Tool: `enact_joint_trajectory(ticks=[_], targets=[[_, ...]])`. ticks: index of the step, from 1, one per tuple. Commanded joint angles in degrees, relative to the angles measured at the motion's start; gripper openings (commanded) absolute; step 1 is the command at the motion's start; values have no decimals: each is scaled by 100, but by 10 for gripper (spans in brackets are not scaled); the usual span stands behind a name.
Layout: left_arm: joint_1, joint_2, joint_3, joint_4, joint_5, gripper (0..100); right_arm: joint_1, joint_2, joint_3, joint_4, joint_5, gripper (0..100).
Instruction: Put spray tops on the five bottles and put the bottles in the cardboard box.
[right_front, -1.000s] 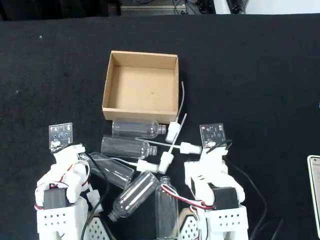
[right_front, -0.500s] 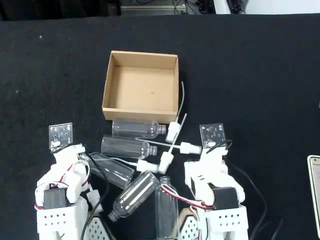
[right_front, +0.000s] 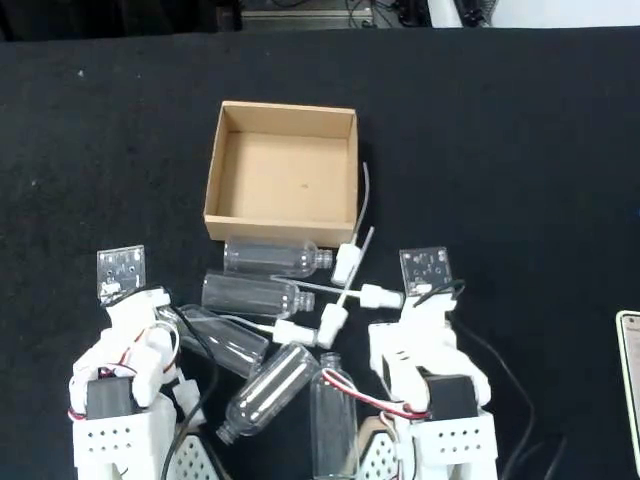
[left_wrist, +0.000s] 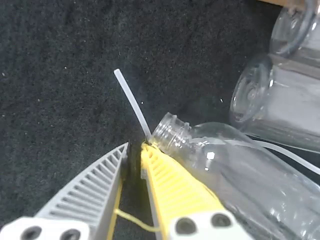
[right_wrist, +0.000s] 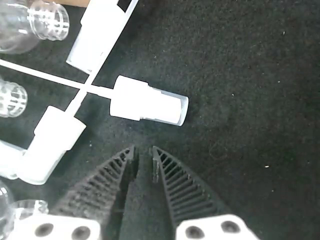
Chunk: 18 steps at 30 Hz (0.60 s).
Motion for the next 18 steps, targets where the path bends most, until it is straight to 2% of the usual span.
enact_joint_trajectory(ticks=[1, 16, 18], targets=[[40, -97, 57, 123, -18, 30, 105, -576, -31, 44, -9, 19], [207, -97, 57, 88, -62, 30, 105, -576, -31, 44, -18, 18], [101, -97, 40, -229, -62, 30, 105, -576, -31, 44, -18, 18]])
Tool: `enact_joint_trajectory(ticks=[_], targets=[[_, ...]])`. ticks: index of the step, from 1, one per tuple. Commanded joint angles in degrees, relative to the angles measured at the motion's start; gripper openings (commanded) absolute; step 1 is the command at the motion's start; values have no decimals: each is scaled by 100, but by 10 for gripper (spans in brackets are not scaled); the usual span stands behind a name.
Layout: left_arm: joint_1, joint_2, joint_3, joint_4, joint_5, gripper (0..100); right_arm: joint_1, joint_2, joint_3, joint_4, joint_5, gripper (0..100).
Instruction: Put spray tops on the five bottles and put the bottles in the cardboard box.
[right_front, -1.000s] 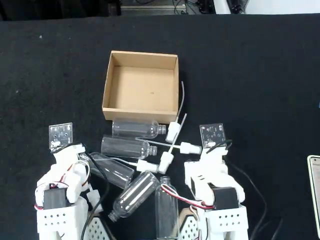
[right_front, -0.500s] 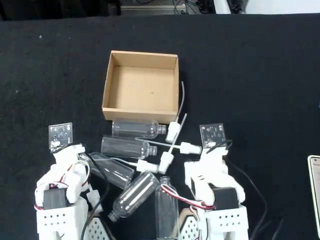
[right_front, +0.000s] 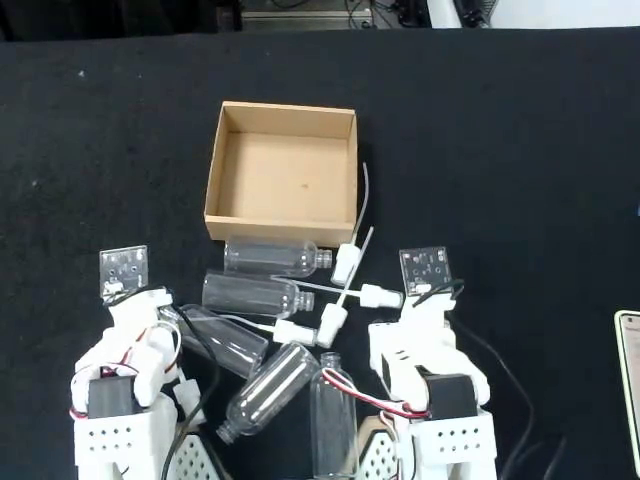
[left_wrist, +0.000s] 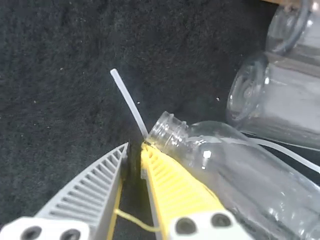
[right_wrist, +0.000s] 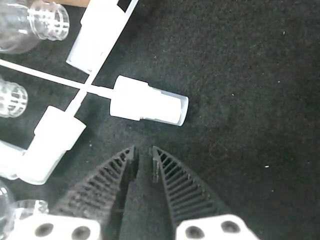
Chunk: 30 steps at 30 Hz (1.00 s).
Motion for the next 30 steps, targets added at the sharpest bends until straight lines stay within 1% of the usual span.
enact_joint_trajectory(ticks=[1, 3, 4, 7, 10, 12, 13, 15, 17, 18, 21, 23, 27, 29, 30], targets=[[-180, -97, -22, -448, -62, 30, 105, -576, -31, 44, -18, 18], [-743, -97, -251, -967, -79, 30, 114, -576, -31, 44, -18, 18], [-1042, -97, -400, -1257, -211, 30, 114, -576, -31, 44, -18, 18], [-1604, -97, -646, -1908, -1064, 30, 114, -576, -31, 44, -18, 18], [-1701, -97, -734, -2022, -2040, 30, 114, -576, -31, 44, -18, 18], [-1525, -97, -734, -1996, -2444, 36, 114, -576, -31, 44, -18, 18], [-1490, -97, -752, -1978, -2505, 57, 114, -576, -31, 44, -18, 18], [-1464, -88, -1051, -1732, -2321, 141, 114, -576, -31, 44, -18, 18], [-1446, -88, -1446, -1407, -1837, 232, 114, -576, -31, 44, -18, 18], [-1446, -79, -1675, -1240, -1644, 261, 114, -576, -31, 44, -18, 18], [-1411, 26, -2246, -765, -1503, 256, 114, -576, -31, 44, -18, 18], [-1411, 413, -2457, -589, -1503, 252, 114, -576, -31, 44, -18, 18], [-1402, 1943, -2774, -545, -1495, 254, 114, -576, -31, 44, -18, 18], [-1244, 2725, -3029, -501, -1477, 255, 114, -576, -31, 44, -18, 18], [-1121, 3068, -3204, -422, -1354, 255, 114, -576, -31, 44, -18, 18]])
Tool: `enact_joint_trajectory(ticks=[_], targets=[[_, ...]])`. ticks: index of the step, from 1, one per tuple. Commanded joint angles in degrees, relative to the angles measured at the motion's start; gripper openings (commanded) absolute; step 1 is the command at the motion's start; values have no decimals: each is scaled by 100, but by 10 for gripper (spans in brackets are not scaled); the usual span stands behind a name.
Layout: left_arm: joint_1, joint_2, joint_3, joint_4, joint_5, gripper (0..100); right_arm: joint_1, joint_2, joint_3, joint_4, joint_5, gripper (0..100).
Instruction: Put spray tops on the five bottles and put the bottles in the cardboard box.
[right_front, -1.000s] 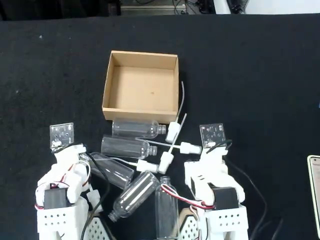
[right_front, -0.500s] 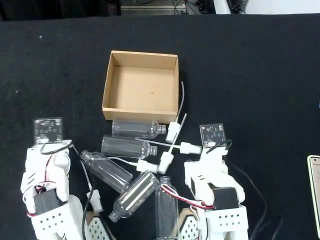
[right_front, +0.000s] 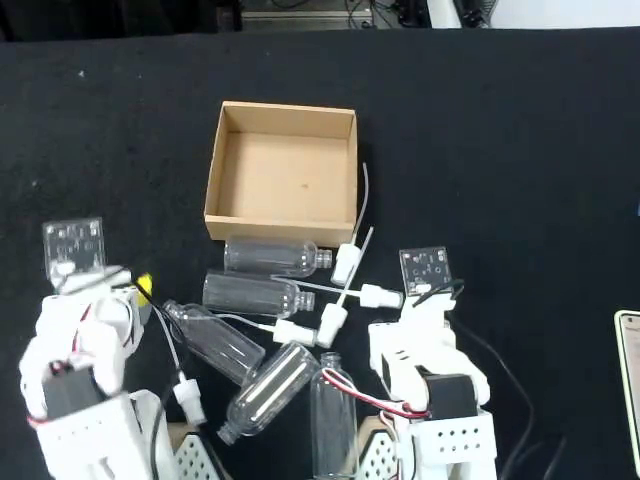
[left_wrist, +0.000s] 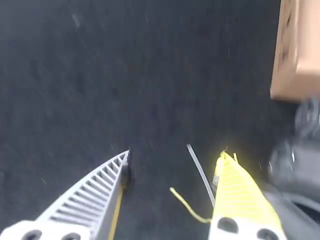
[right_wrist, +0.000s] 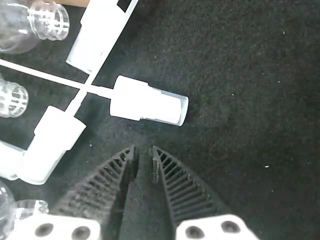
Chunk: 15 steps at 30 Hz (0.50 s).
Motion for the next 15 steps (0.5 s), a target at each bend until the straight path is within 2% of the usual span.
enact_joint_trajectory(ticks=[1, 5, 7, 11, 15], targets=[[479, 1670, -971, 237, 457, 255, 114, -576, -31, 44, -18, 18], [1262, 2426, -1648, 967, 1855, 255, 123, -576, -31, 44, -18, 18], [1745, 2708, -1833, 1345, 2251, 255, 123, -576, -31, 44, -9, 18], [2229, 3182, -1789, 1451, 2567, 255, 132, -576, -31, 44, -9, 18], [2290, 3675, -1622, 1345, 2576, 255, 132, -576, -31, 44, 0, 18]])
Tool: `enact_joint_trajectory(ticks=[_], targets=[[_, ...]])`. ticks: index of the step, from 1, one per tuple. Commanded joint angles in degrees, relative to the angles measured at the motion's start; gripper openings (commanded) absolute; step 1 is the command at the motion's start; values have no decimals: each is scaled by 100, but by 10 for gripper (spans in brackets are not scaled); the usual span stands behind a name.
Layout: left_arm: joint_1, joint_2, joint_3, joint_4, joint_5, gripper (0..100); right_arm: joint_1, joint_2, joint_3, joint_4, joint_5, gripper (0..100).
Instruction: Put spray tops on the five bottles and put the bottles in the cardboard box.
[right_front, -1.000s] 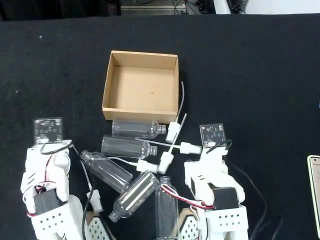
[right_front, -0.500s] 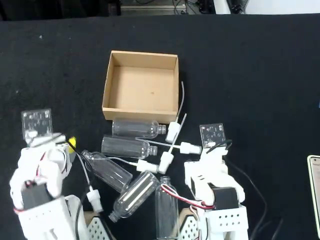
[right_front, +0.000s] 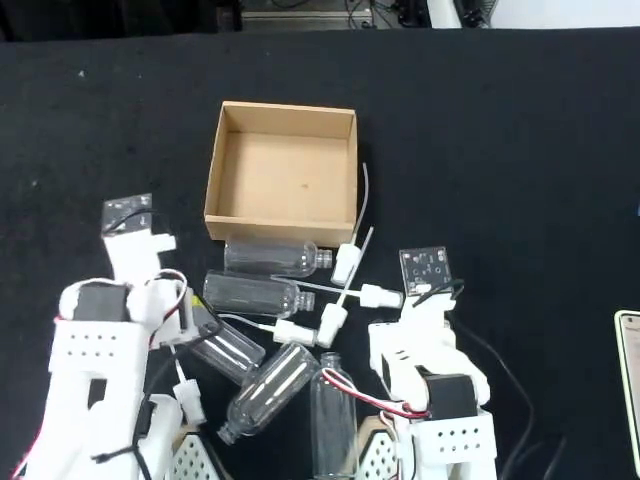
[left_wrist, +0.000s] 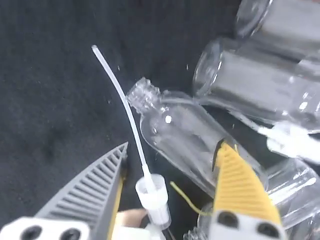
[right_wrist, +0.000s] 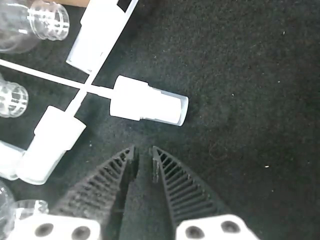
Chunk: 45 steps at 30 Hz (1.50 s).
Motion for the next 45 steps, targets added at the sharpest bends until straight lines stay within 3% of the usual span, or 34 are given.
enact_joint_trajectory(ticks=[1, 10, 13, 18, 28, 34, 39, 45], targets=[[145, 501, -119, -35, 62, 255, 132, -576, -31, 44, 0, 18], [136, 1037, -101, -185, 35, 255, 132, -576, -31, 44, 0, 18], [57, 1073, -40, -563, 35, 255, 132, -576, -31, 44, 0, 18], [-356, 1020, -22, -993, 53, 255, 132, -576, -31, 44, 18, 18], [-945, 1011, -637, -949, 62, 255, 132, -576, -31, 44, 18, 18], [-13, 1073, -734, 62, 0, 255, 132, -576, -31, 44, 18, 18], [804, 1064, -365, -79, -677, 255, 132, -576, -31, 44, 18, 18], [1103, 1011, -40, -492, -1266, 255, 132, -576, -31, 44, 18, 18]])
